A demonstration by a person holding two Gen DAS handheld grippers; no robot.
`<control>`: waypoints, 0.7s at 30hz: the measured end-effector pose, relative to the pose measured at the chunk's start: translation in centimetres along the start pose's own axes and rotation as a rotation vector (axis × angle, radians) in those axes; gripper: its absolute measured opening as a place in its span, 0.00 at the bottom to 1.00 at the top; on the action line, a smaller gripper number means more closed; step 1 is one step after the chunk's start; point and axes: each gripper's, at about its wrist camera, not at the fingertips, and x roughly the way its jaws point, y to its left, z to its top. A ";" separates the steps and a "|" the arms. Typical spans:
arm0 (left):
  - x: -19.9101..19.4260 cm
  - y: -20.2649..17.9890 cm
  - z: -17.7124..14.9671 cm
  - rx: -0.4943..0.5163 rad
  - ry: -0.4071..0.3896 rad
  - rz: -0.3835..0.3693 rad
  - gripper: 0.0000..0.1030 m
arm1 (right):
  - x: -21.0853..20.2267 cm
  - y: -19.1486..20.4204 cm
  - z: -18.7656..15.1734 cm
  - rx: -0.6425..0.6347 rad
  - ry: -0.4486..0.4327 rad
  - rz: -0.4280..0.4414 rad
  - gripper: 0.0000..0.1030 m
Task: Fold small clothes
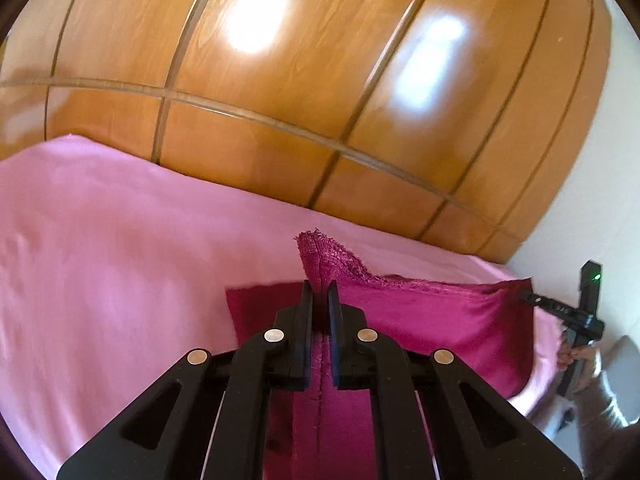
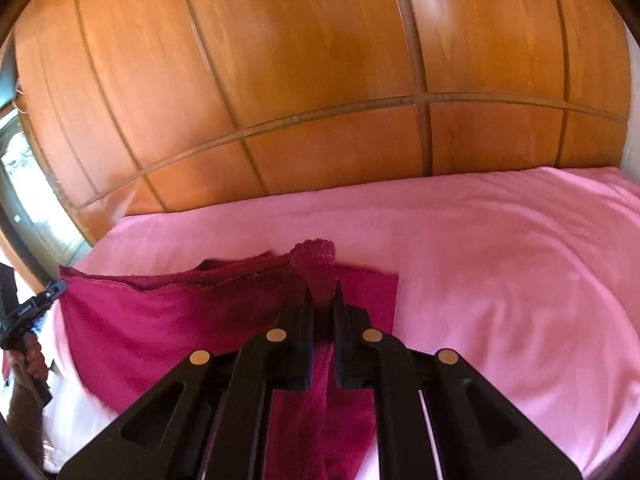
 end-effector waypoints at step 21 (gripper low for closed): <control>8.7 5.4 -1.4 -0.136 0.208 0.137 0.21 | 6.9 -4.1 0.2 0.122 0.122 0.045 0.27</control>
